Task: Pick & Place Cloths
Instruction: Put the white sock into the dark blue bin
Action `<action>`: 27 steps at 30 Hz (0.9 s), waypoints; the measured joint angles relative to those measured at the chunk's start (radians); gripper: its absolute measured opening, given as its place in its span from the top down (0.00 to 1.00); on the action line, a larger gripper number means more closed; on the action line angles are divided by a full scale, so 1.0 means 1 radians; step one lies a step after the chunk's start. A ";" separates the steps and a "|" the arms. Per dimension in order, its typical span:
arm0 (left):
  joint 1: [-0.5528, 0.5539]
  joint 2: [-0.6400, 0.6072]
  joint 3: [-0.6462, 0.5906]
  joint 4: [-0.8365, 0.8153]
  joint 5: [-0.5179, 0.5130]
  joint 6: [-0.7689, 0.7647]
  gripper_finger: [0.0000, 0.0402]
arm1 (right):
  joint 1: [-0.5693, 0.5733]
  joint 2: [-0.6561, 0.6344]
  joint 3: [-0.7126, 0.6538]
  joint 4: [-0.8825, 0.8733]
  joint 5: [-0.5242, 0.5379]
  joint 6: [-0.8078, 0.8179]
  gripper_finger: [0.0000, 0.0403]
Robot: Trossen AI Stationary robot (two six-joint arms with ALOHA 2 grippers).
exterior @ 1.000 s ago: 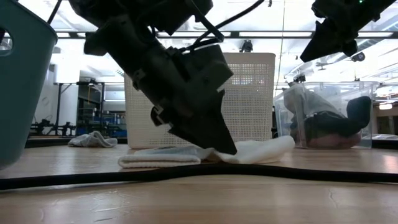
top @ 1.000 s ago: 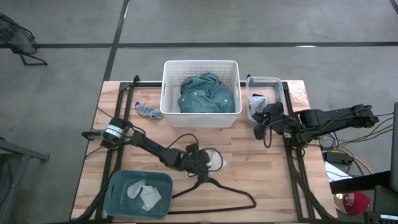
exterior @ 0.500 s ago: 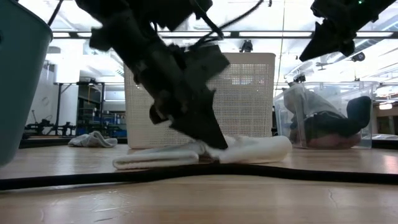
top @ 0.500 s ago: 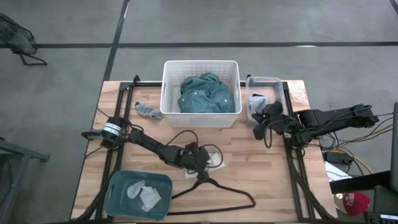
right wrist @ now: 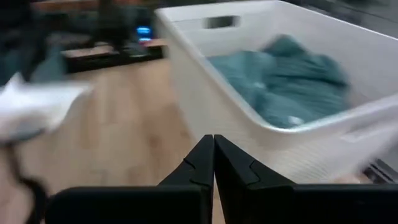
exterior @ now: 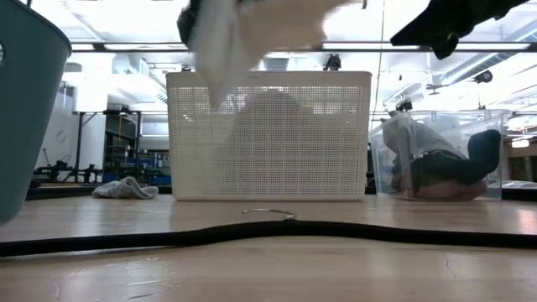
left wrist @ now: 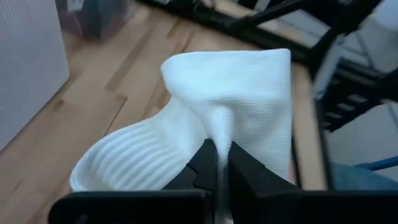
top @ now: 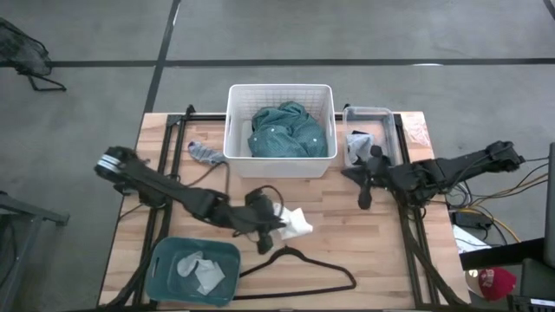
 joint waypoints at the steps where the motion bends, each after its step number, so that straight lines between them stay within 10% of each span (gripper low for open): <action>1: -0.012 -0.025 0.000 -0.009 -0.006 0.000 0.96 | 0.011 -0.012 -0.015 0.025 -0.028 -0.023 0.98; 12: -0.191 -0.233 0.002 -0.229 -0.076 -0.190 0.96 | 0.093 -0.161 -0.268 0.369 -0.417 -0.358 0.98; 27: -0.483 -0.254 -0.003 -0.532 0.019 -0.625 0.95 | 0.094 -0.251 -0.514 0.480 -0.469 -0.292 0.98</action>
